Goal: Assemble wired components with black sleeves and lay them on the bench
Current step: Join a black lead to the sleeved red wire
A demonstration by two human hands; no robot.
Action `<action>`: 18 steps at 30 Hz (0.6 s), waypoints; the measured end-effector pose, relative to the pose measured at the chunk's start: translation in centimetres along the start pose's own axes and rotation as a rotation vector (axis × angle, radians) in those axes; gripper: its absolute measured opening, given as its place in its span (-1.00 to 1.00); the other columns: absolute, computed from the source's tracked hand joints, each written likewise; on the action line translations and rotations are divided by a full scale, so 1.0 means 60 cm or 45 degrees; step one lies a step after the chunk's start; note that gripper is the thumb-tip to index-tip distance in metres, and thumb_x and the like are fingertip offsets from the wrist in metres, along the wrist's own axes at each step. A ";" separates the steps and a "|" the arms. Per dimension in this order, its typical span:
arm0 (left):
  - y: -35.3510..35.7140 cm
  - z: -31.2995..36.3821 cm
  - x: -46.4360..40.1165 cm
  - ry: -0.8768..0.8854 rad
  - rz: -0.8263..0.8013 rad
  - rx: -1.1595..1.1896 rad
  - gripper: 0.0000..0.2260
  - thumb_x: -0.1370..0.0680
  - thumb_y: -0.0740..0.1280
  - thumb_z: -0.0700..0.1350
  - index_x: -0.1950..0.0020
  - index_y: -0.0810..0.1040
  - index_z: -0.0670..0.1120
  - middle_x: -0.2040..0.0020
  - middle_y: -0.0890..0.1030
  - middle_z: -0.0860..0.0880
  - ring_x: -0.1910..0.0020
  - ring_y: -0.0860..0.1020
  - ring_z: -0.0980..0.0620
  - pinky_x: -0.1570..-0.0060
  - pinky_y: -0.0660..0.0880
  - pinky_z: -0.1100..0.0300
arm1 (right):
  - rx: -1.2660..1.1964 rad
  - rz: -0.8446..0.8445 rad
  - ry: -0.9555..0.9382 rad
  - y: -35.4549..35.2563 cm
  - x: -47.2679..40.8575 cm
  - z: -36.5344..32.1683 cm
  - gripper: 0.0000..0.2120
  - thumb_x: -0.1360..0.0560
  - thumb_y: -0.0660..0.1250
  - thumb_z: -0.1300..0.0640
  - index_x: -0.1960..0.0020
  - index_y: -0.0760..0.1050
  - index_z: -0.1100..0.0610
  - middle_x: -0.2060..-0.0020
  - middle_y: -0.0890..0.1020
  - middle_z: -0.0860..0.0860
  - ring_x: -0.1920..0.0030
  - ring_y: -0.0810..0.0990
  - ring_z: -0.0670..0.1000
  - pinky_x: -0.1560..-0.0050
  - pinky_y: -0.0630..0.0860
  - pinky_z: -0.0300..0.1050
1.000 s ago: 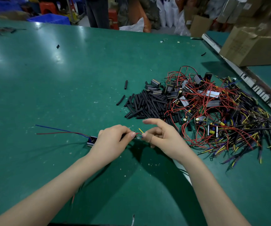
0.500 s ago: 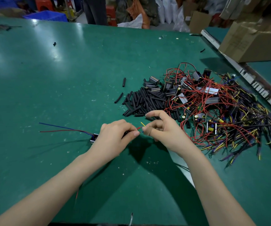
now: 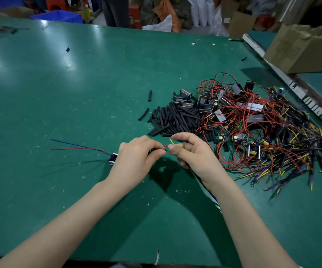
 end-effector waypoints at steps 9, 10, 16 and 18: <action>-0.003 0.006 -0.005 0.017 0.012 0.103 -0.86 -0.48 0.42 0.00 0.01 0.63 0.00 0.12 0.56 0.11 0.09 0.50 0.08 -0.07 0.42 -0.11 | 0.014 -0.023 0.078 -0.006 0.001 -0.011 -0.78 -0.47 0.43 0.22 -0.08 0.50 0.09 0.33 0.62 -0.05 0.49 0.39 -0.12 0.45 0.36 -0.32; -0.002 0.006 -0.005 0.018 0.014 0.110 -0.86 -0.48 0.42 -0.01 0.02 0.63 0.00 0.13 0.55 0.12 0.09 0.50 0.08 -0.07 0.42 -0.11 | 0.028 -0.020 0.076 -0.006 0.002 -0.012 -0.78 -0.47 0.43 0.22 -0.08 0.50 0.08 0.33 0.62 -0.06 0.48 0.40 -0.12 0.44 0.37 -0.32; 0.002 -0.003 -0.001 0.005 -0.015 0.244 -0.89 -0.46 0.45 -0.09 0.04 0.64 -0.04 0.17 0.56 0.16 0.12 0.53 0.17 -0.07 0.44 0.14 | 0.013 -0.034 0.096 -0.006 0.006 -0.014 -0.81 -0.47 0.42 0.20 -0.06 0.52 0.06 0.32 0.62 -0.06 0.47 0.37 -0.11 0.42 0.35 -0.31; 0.000 -0.008 0.003 -0.011 -0.012 0.312 -0.89 -0.45 0.45 -0.11 0.04 0.64 -0.04 0.16 0.58 0.16 0.11 0.54 0.21 0.00 0.40 0.37 | 0.007 -0.026 0.100 -0.007 0.005 -0.015 -0.81 -0.47 0.43 0.19 -0.05 0.53 0.05 0.32 0.62 -0.05 0.47 0.37 -0.10 0.41 0.36 -0.31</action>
Point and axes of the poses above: each hand's wrist, its own x-axis away from the middle knuckle, its own y-axis out of the palm, z = x × y, the point moved 9 cm from there along -x, towards the middle knuckle
